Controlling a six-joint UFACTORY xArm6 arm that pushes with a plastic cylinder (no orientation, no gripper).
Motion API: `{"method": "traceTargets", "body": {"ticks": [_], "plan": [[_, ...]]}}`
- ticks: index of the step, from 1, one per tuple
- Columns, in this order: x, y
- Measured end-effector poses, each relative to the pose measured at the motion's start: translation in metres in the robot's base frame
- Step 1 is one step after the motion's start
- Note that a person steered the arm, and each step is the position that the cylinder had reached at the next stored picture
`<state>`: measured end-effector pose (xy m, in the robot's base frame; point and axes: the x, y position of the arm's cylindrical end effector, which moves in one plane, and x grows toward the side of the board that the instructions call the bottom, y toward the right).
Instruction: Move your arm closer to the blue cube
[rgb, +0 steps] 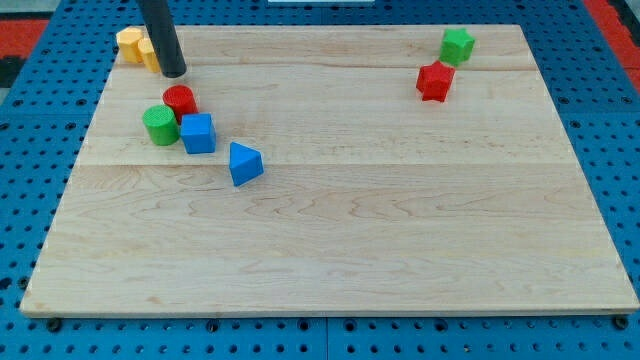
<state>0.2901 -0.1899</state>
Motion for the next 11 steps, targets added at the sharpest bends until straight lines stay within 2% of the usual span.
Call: {"method": "traceTargets", "body": {"ticks": [2,7,8,9,10,11], "plan": [[0.000,0.052],[0.001,0.052],[-0.030,0.087],[-0.041,0.124],[0.012,0.066],[0.093,0.054]]}}
